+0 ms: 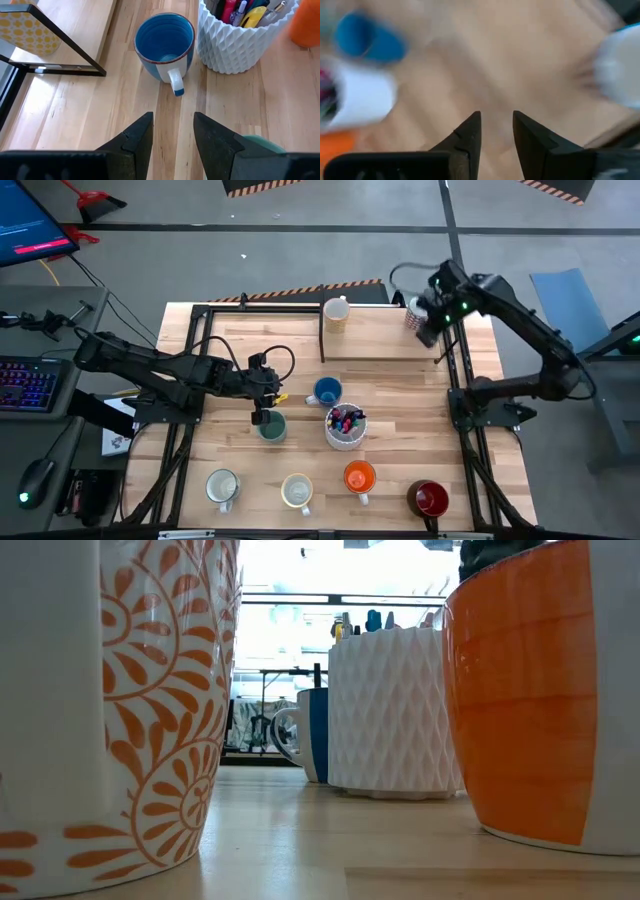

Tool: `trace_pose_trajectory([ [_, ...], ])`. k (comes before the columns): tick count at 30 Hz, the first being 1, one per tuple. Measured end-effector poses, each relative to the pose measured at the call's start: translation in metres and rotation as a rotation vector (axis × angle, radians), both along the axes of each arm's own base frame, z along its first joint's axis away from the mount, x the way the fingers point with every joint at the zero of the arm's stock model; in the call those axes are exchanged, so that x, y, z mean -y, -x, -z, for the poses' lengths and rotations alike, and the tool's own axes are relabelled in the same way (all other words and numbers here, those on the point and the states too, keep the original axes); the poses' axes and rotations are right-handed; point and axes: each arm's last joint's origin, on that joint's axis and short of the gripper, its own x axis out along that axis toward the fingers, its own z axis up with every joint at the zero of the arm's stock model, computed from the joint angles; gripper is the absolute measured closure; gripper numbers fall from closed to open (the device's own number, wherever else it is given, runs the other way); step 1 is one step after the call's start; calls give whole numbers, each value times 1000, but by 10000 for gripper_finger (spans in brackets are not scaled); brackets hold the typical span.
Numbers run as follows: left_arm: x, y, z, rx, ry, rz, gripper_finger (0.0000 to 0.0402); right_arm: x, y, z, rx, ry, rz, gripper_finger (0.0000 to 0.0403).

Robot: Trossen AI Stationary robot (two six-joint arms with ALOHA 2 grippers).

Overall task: Place coffee mugs
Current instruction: Put the green mug on the shelf

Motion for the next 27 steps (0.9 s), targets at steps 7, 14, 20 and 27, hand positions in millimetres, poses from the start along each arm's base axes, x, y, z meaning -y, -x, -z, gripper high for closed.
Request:
trace_pose_trajectory([
  [7, 4, 1, 2, -32, 125, 69, 271, -61, 15, -24, 90, 14, -101, 311],
  [14, 5, 7, 16, -186, 232, -5, 271, -97, 38, -37, 135, 109, -1, 311],
  [20, 7, -5, 33, -266, 213, -9, 271, -114, 37, -38, 133, 155, -56, 311],
  [27, 8, -12, 49, -355, 199, -25, 271, -130, 13, -33, 89, 228, -176, 311],
])
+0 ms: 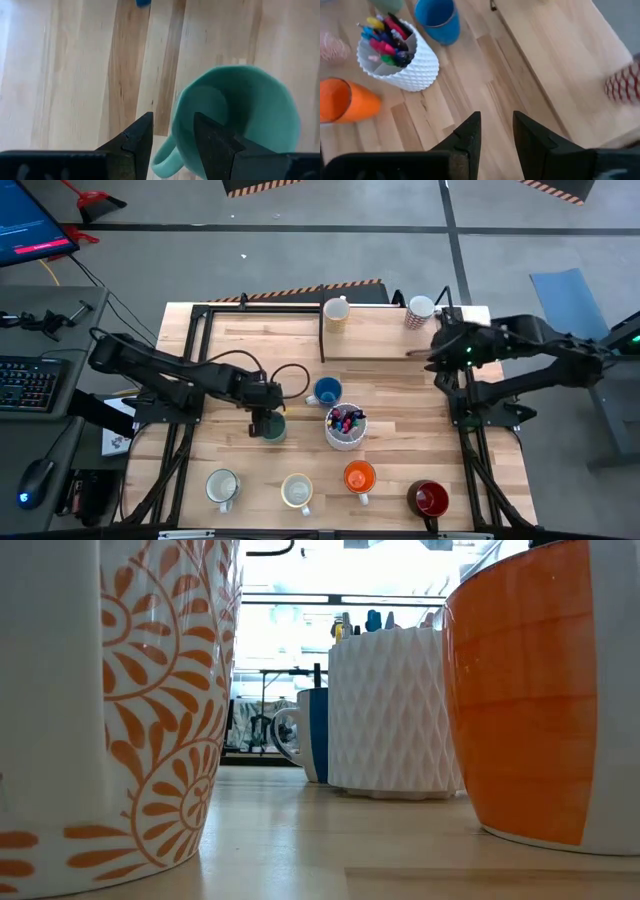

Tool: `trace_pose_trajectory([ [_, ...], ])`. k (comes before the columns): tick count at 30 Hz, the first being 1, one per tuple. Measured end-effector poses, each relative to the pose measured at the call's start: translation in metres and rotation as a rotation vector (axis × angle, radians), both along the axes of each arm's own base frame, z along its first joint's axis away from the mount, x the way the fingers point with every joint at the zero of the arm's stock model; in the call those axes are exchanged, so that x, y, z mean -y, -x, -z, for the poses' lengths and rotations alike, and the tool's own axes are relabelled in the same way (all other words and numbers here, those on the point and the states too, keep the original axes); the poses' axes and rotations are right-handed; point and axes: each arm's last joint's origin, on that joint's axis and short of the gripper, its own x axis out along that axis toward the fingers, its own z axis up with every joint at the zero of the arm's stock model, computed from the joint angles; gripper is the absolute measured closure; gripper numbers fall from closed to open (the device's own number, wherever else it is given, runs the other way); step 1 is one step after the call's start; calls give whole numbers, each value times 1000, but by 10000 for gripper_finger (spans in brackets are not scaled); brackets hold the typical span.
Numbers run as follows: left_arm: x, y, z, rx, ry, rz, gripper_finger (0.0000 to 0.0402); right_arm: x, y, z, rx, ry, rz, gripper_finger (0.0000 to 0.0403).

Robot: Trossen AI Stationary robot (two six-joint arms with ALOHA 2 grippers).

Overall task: Place coffee mugs
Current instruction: Put the green mug on the shelf

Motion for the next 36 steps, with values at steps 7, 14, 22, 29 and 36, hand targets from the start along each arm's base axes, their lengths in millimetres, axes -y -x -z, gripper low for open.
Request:
trace_pose_trajectory([
  [7, 1, -4, 13, -73, -18, 5, 271, -23, -26, 7, -23, 73, -108, 311],
  [14, 2, -12, 25, -113, -33, 27, 271, -51, -44, 18, -58, 117, -126, 311],
  [22, 2, -14, 33, -146, -45, 39, 271, -85, -58, 33, -91, 174, -133, 311],
  [29, 1, -14, 33, -142, -79, 48, 309, -107, -61, 44, -98, 240, -103, 311],
  [36, 2, -15, 29, -123, -79, 48, 387, -123, -57, 48, -46, 294, -78, 311],
])
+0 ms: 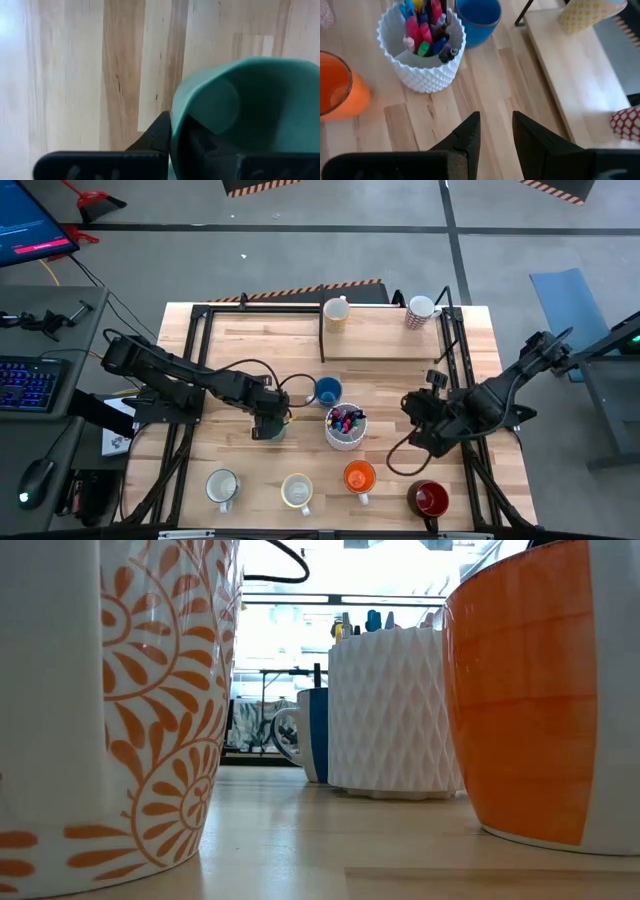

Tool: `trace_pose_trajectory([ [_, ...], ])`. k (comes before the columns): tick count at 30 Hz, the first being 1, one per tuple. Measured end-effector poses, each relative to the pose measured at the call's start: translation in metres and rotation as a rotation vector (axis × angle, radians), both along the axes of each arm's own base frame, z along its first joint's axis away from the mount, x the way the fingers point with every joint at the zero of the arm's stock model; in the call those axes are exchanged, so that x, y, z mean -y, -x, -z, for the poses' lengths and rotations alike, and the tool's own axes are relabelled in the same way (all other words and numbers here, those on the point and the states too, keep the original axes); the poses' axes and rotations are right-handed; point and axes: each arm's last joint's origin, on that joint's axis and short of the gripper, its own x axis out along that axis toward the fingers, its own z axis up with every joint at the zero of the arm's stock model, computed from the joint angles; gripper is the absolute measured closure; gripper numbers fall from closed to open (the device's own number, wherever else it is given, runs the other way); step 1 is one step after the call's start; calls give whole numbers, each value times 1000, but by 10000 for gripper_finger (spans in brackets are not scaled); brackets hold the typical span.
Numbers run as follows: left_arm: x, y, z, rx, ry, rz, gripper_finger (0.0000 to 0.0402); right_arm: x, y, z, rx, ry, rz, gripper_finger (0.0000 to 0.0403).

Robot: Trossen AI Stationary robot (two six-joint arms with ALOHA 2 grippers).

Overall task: Place coffee mugs
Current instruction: Put the green mug on the shelf

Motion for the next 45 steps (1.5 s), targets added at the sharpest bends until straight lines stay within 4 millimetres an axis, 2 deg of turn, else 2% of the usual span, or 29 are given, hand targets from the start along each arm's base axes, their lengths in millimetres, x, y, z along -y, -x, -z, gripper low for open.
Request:
trace_pose_trajectory([
  [4, -4, -2, -5, 6, -32, 18, 393, -9, 5, 1, 46, 48, 2, 311],
  [7, -11, -7, -18, 23, -92, 41, 395, -12, 12, 17, 67, 103, 18, 311],
  [12, -30, -22, -55, 129, -174, 48, 395, -10, 25, 62, 41, 122, 113, 311],
  [14, -39, -27, -70, 147, -183, 41, 395, -11, 25, 73, 51, 110, 122, 311],
  [20, -69, -30, -127, 217, -239, 9, 396, -11, 25, 89, 57, 112, 104, 311],
  [24, -89, -34, -167, 340, -262, 4, 396, -9, 26, 100, 69, 139, 106, 311],
  [28, -111, -48, -186, 384, -249, 24, 396, -9, 26, 114, 88, 121, 109, 311],
  [32, -133, -72, -197, 402, -263, 46, 396, -10, 26, 120, 101, 106, 107, 311],
  [37, -159, -114, -193, 380, -235, 99, 396, -10, 26, 121, 104, 103, 106, 311],
  [41, -176, -141, -183, 356, -227, 132, 396, -10, 26, 121, 103, 103, 104, 311],
  [45, -193, -161, -161, 334, -204, 145, 396, -11, 25, 121, 102, 108, 84, 311],
])
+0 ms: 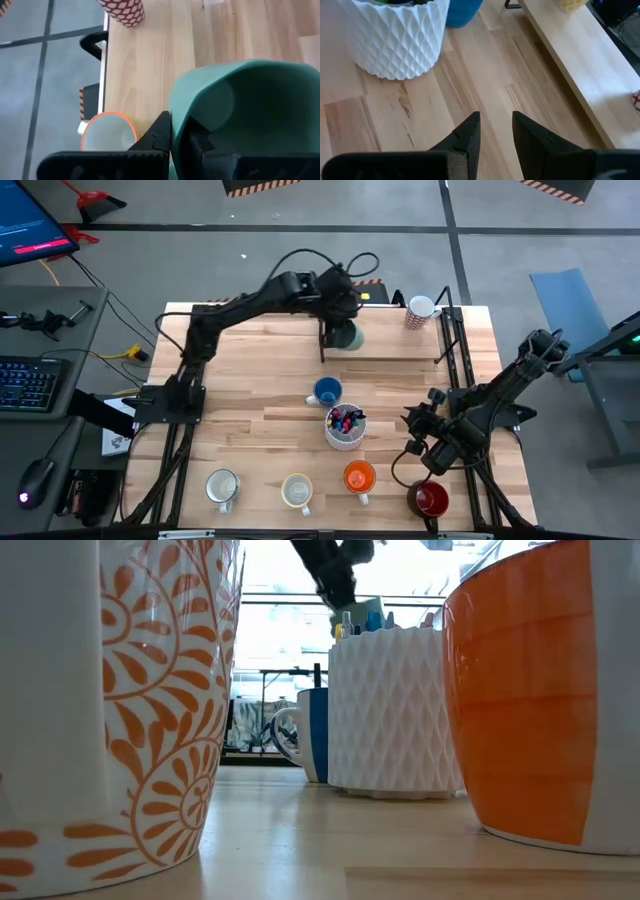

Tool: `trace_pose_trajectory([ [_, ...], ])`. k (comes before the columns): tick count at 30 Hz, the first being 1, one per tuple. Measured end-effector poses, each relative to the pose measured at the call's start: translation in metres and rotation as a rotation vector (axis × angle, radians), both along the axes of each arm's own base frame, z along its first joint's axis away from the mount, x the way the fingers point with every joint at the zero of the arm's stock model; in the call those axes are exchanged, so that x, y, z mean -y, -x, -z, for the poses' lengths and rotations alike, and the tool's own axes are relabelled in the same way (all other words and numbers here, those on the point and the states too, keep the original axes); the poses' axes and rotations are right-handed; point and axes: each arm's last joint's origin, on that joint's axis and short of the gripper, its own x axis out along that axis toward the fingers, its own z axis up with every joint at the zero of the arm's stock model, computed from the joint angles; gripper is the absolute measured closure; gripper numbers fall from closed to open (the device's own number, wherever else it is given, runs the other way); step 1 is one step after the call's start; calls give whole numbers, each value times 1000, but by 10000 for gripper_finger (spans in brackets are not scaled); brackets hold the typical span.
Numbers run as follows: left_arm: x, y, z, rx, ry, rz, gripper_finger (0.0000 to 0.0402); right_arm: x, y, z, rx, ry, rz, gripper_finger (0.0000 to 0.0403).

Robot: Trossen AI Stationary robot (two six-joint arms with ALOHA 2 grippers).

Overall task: Place coffee mugs
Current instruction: Put the green mug on the shelf

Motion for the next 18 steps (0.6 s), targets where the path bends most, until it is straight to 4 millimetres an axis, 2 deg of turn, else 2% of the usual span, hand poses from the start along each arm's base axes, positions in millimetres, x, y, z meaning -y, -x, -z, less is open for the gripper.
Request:
trace_pose_trajectory([
  [6, -24, -6, 27, -51, 24, -42, 396, -1, -1, 0, 6, -4, -5, 311],
  [10, -34, -9, 36, -54, 43, -49, 396, -1, -1, 0, 11, -6, -6, 311],
  [18, -41, -17, 59, -87, 102, -32, 396, -2, -2, -1, 21, -6, -8, 311],
])
